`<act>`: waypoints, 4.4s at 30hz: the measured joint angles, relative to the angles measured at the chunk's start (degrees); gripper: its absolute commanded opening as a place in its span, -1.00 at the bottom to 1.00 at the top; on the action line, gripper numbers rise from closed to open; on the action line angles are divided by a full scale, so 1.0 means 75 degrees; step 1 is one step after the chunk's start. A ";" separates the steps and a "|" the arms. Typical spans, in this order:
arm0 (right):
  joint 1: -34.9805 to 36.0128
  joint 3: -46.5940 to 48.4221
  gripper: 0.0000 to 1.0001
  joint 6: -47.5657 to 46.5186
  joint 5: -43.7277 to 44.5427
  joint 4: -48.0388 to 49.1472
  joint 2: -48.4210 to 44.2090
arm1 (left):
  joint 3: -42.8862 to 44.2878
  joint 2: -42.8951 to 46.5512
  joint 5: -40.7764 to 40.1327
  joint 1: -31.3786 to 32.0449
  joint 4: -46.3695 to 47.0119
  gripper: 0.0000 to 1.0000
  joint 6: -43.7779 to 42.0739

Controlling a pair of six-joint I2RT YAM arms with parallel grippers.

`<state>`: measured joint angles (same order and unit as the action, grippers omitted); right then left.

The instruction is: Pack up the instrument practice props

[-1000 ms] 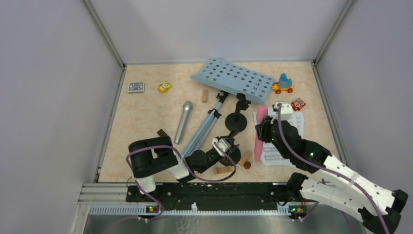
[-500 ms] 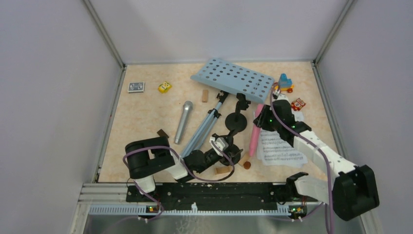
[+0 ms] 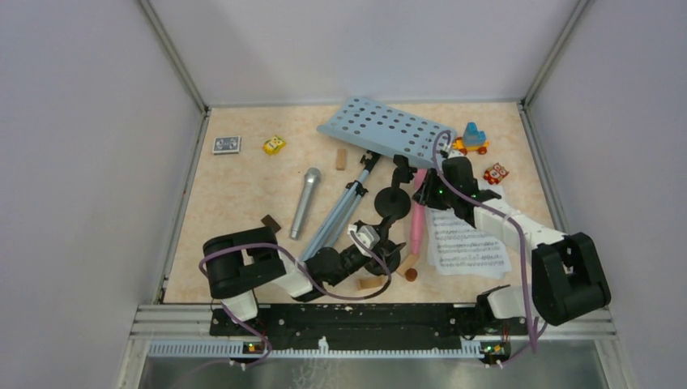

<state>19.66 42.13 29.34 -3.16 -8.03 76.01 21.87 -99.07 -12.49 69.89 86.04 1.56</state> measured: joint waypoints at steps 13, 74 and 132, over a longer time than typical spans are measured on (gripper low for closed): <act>-0.0111 -0.0006 -1.00 -0.0335 0.0906 -0.0323 -0.1425 | 0.0160 0.0536 0.0562 0.0000 -0.0845 0.97 0.0050; 0.4680 0.1705 -1.00 -0.4284 -0.3998 0.3179 -0.2739 | 0.1545 0.7507 0.1177 -0.0006 -0.6945 0.36 -0.1716; 0.4756 -0.1740 0.14 -0.2302 0.0195 -0.0702 -0.8192 | 0.6429 -0.0991 0.2646 -0.7478 -1.5411 0.18 -0.0425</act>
<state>55.33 29.08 12.08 -1.69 -13.30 14.57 70.08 -106.50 7.35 13.80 -29.54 -1.63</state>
